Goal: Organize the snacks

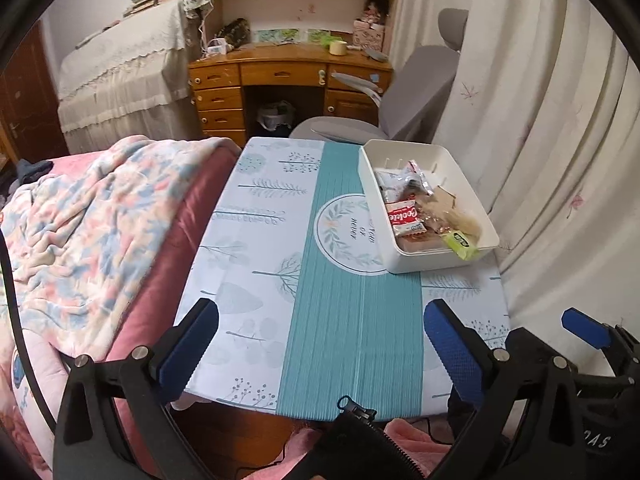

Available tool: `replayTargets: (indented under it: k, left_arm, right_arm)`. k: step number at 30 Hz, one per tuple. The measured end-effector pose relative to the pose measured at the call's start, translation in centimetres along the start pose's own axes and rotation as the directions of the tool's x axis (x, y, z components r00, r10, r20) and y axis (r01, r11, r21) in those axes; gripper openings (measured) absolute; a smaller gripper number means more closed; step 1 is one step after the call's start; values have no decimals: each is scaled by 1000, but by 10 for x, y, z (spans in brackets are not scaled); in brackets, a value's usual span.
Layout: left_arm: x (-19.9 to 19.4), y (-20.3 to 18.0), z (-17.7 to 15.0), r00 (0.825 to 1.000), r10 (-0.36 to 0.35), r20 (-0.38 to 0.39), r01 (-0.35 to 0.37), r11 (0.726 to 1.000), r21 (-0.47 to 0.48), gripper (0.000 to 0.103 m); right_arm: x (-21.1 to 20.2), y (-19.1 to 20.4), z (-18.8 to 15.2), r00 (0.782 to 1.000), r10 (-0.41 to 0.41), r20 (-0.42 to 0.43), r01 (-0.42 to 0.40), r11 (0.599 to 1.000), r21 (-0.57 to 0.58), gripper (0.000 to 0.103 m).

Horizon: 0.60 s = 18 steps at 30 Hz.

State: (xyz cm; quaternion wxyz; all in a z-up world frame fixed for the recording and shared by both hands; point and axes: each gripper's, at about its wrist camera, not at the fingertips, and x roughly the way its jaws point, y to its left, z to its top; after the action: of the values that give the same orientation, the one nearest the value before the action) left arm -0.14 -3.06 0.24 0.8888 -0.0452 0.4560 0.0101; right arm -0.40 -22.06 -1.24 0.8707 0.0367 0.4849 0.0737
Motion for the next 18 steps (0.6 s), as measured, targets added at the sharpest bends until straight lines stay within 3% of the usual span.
replayTargets:
  k: [6,18]
  left_arm:
    - [1,-6,3,999,35,7,-35,999,0,102]
    - [7,-26,14,998,59,19,-60,997,55,102]
  right_arm:
    - [-3,-1,6,999,10,36,-9,1000,-22,98]
    - [7,-18,11,1000,10,22,-11,1000,29,98]
